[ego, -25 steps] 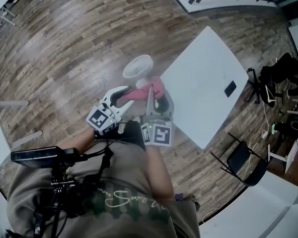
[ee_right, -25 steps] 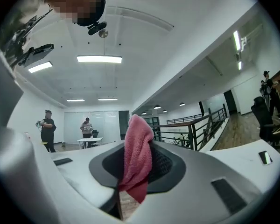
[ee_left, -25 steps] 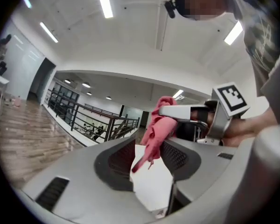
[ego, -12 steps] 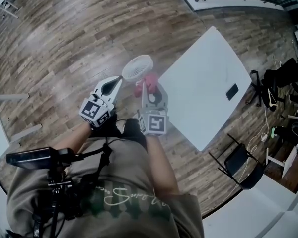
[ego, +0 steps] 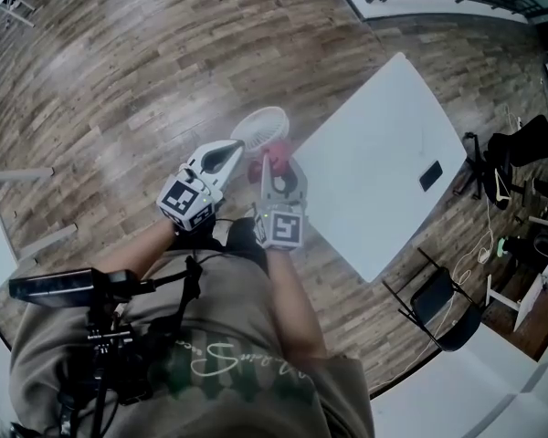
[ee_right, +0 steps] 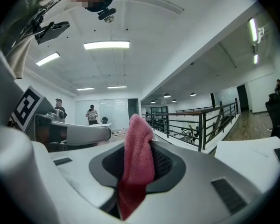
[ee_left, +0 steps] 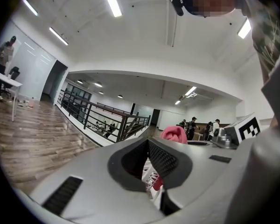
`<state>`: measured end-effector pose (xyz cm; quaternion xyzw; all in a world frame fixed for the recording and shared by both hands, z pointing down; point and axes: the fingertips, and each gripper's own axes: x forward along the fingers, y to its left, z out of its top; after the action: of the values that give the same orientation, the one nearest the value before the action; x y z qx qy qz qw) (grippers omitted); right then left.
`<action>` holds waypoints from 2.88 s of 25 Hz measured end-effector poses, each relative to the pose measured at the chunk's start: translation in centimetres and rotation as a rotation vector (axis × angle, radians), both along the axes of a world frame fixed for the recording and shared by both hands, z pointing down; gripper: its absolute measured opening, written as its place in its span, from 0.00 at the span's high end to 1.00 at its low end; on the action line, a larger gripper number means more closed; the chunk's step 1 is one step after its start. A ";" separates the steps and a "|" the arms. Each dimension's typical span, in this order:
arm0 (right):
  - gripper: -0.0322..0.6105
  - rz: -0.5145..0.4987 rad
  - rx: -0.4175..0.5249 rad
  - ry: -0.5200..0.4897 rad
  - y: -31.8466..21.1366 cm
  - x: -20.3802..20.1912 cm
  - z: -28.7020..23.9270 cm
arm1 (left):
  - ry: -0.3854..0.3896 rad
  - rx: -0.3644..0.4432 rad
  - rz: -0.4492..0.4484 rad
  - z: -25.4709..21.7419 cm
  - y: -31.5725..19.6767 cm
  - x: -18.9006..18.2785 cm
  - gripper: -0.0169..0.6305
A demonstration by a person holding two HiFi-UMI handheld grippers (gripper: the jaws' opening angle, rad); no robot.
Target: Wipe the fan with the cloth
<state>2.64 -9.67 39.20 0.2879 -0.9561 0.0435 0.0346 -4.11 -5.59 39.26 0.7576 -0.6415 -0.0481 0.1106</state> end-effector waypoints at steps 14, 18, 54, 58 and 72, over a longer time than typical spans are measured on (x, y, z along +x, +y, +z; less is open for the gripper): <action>0.79 -0.049 0.047 0.074 -0.9 -0.6 -0.9 | 0.024 -0.052 -0.003 0.8 -1.2 0.3 0.94; 0.79 -0.051 0.039 0.081 -1.8 -1.1 -1.0 | 0.034 -0.066 -0.012 0.9 -1.3 0.0 0.94; 0.79 -0.057 0.016 0.012 -7.3 -0.3 -0.3 | 0.068 -0.073 -0.085 1.7 -1.9 1.4 0.94; 0.79 -0.073 0.019 0.016 -7.6 -0.8 -0.2 | 0.057 -0.079 -0.090 1.6 -1.8 1.1 0.94; 0.78 -0.101 0.009 0.005 -8.3 -1.8 0.3 | 0.061 -0.098 -0.126 1.7 -0.7 0.4 0.94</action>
<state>0.82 -17.97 39.54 0.2397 -0.9694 0.0368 0.0378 -3.72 -6.25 40.93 0.7074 -0.6859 -0.0465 0.1640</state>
